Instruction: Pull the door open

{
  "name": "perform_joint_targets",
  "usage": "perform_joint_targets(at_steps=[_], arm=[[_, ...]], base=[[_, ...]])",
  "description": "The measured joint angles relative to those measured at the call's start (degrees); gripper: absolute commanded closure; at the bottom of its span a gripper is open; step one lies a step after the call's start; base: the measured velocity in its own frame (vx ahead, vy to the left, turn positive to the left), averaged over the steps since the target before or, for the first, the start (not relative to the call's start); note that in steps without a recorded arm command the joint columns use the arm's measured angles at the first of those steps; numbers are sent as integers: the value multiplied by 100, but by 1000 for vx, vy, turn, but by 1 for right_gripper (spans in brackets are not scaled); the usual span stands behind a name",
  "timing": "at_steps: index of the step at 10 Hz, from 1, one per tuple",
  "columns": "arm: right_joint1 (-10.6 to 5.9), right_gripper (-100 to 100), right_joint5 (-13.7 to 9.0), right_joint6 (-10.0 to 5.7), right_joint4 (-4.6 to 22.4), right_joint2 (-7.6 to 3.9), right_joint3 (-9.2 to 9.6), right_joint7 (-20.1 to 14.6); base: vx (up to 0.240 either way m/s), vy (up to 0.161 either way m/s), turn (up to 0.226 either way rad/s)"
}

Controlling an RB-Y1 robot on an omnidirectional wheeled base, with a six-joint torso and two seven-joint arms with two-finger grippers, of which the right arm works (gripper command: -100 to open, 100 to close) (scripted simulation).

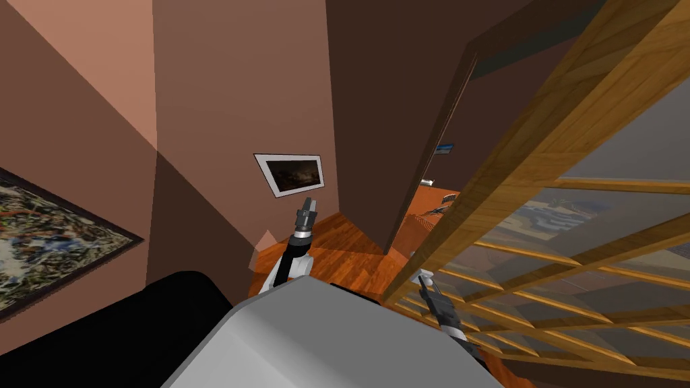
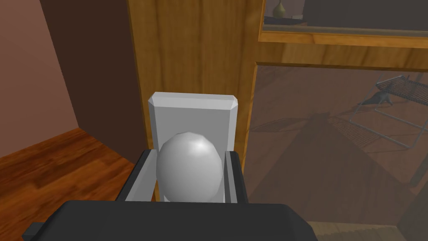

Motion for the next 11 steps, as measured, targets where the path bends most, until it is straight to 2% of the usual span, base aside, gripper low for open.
perform_joint_targets(at_steps=[3,5,8,10,11], arm=[[54,100,87,-275,144,-108,189,-206],[78,100,103,-323,188,-120,242,-248],[139,100,126,-533,239,-214,342,-346],[133,100,173,-759,463,-218,456,-482],[163,100,183,-842,491,-257,504,-538]], base=[[-179,-42,84],[-190,-70,176],[-221,-63,148],[-221,-73,161],[-218,-62,162]])
